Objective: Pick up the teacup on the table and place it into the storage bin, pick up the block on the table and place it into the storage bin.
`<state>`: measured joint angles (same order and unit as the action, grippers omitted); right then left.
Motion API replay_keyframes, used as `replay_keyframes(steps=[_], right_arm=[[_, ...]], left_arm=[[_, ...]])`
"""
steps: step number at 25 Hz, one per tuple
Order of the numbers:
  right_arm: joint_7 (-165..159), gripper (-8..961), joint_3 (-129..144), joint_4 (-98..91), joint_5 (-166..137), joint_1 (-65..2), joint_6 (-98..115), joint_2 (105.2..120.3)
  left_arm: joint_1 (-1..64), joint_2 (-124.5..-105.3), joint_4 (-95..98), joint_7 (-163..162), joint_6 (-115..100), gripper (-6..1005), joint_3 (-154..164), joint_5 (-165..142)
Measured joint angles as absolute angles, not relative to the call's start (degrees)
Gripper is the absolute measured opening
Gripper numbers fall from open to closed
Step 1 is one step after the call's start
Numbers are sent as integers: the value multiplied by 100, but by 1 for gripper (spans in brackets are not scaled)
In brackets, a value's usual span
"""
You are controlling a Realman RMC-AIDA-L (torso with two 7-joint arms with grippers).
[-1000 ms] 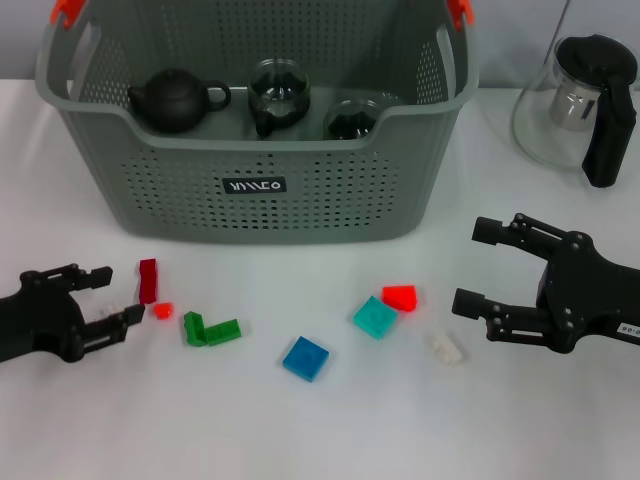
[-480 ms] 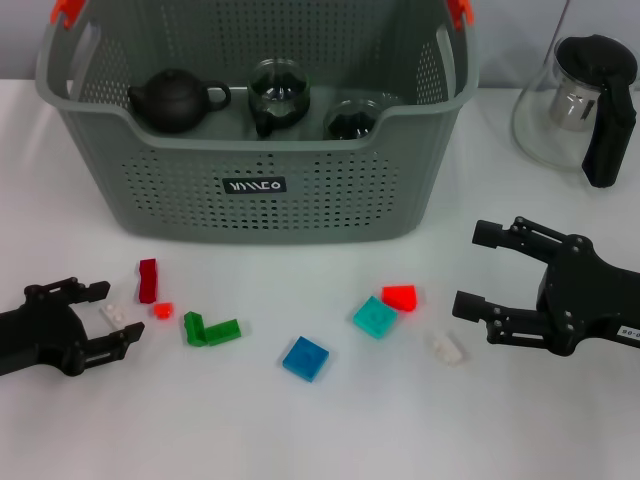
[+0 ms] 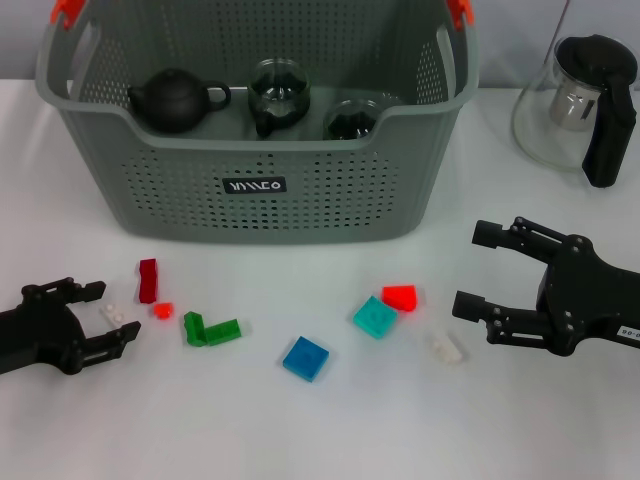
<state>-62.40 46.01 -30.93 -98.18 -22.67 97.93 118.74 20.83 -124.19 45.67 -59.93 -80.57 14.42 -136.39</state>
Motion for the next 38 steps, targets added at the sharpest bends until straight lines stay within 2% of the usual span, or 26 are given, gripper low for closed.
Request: replay_keyframes(steps=[12,15,31,38], right_arm=[[-6240,946,4596,-3093,-9817,-2267,9791,11874],[-6240,946,4596,-3093,-9817,-2267,9791,11874],[-6240,946,4596,-3094,-9817,-2267,9789,11874],[-6240,946,4596,-3094,-9817,-2267,9790,11874]], left_arm=[[2100,-12421,4513,-6044,-7895,716,1474,-13661],[2106,-12426,4504,-6050,-7848,544,1481,-13660],[2189,-12408,4432,-6246,-7736,544,1502,-13693],[2260,-12399,4528,-6520,-7932,410,1447,-13778]])
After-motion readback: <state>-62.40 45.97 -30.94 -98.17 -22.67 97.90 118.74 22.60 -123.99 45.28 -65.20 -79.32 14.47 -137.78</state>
